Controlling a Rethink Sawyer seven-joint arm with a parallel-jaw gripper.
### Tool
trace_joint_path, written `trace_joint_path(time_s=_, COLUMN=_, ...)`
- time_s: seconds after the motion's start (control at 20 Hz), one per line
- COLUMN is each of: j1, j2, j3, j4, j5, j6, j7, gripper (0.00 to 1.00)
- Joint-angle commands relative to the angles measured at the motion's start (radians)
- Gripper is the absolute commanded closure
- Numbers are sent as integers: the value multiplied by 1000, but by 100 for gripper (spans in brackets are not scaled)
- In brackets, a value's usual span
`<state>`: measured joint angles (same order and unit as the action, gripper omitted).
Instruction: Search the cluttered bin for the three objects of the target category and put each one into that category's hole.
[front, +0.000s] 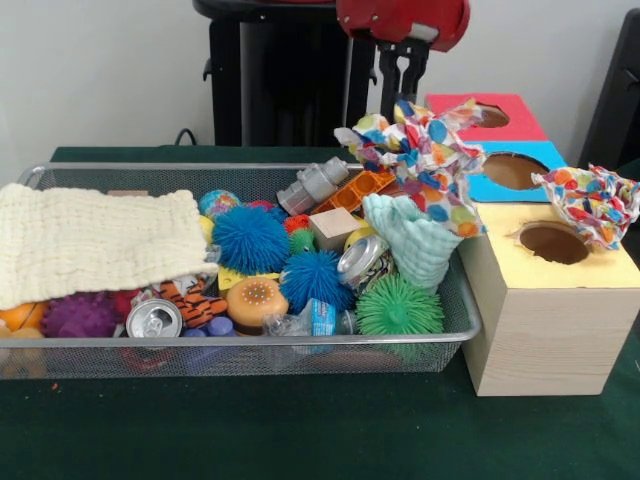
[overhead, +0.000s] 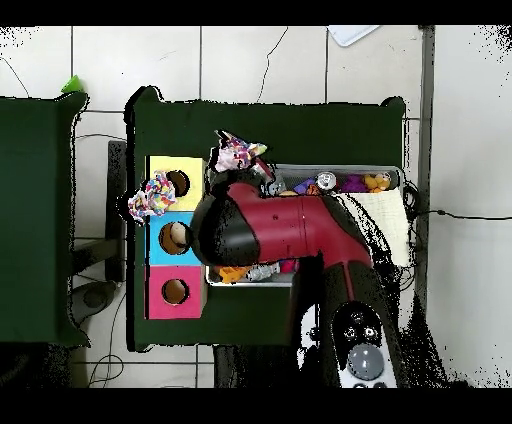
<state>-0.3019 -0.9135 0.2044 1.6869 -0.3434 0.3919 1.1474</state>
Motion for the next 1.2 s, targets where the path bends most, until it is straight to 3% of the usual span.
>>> trace_joint_path(time_s=0.05, j1=-74, j2=16, j3=84, j4=175, j5=-60, j6=57, j7=-36, gripper=100)
trace_joint_path(time_s=0.65, j1=-101, j2=100, j3=66, j4=224, j5=-167, j6=-135, j7=74, gripper=100)
trace_joint_path(time_s=0.7, j1=-97, j2=102, j3=63, j4=224, j5=-165, j6=-151, j7=99, gripper=0)
trace_joint_path(time_s=1.2, j1=-41, j2=124, j3=26, j4=246, j5=-157, j6=-229, j7=163, gripper=0)
